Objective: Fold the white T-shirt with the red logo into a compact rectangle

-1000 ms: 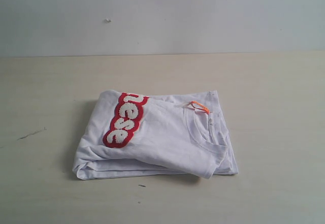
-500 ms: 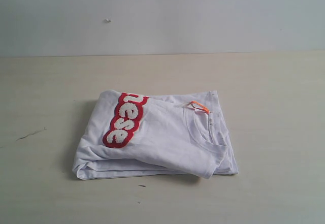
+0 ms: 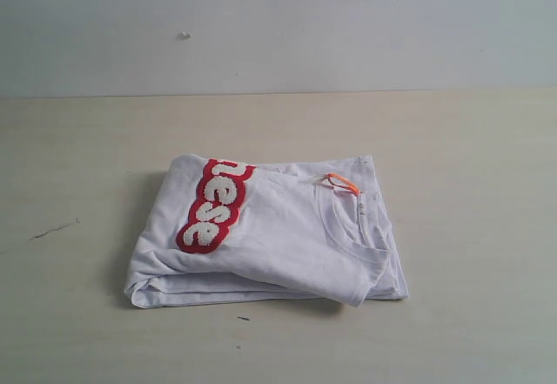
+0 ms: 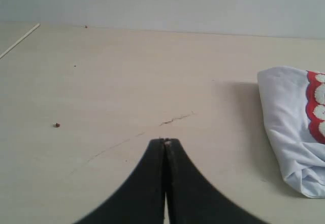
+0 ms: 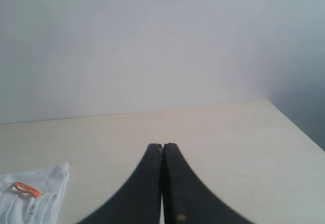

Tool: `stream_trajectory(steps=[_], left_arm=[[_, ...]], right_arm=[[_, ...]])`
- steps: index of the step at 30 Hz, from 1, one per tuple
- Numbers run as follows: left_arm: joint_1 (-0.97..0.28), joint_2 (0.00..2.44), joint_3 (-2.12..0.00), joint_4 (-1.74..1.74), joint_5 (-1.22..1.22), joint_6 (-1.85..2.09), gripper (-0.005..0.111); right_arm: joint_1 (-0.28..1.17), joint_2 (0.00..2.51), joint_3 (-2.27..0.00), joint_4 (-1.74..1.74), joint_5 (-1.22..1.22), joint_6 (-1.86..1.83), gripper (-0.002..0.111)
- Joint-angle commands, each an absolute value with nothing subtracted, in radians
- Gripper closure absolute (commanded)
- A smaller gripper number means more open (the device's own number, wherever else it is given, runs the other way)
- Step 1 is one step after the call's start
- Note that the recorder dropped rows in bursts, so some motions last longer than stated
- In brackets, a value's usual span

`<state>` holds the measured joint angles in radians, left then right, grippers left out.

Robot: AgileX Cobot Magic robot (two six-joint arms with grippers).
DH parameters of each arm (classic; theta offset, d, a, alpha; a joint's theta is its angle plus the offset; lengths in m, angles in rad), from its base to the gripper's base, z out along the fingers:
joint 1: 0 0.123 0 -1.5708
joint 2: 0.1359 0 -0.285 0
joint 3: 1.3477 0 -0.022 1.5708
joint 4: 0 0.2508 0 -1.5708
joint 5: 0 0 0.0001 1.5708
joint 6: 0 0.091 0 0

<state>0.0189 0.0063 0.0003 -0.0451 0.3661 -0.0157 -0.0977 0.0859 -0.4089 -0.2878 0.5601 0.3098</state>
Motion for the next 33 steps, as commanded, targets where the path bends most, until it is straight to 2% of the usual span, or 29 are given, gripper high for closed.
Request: stream_trajectory(steps=[1,5,9,14,24,33], left_arm=[[0.022,0.0,0.0,-0.044,0.355,-0.023,0.107],[0.022,0.0,0.0,-0.044,0.355,-0.023,0.107],[0.022,0.0,0.0,-0.044,0.355,-0.023,0.107],[0.022,0.0,0.0,-0.044,0.355,-0.023,0.107],[0.022,0.0,0.0,-0.044,0.355,-0.023,0.107],[0.022,0.0,0.0,-0.044,0.355,-0.023,0.107]], right_arm=[[-0.104,0.081,-0.403,-0.286,0.556,0.328,0.108],[-0.104,0.081,-0.372,-0.277,0.516,0.337,0.108],[-0.104,0.081,-0.247,-0.051,0.361,0.073,0.108],[-0.104,0.081,-0.157,0.023,0.244,0.009,0.108],[-0.108,0.071,-0.102,0.0,0.234,0.027,0.108],[-0.208,0.0,-0.034,0.013,0.237,0.08,0.108]])
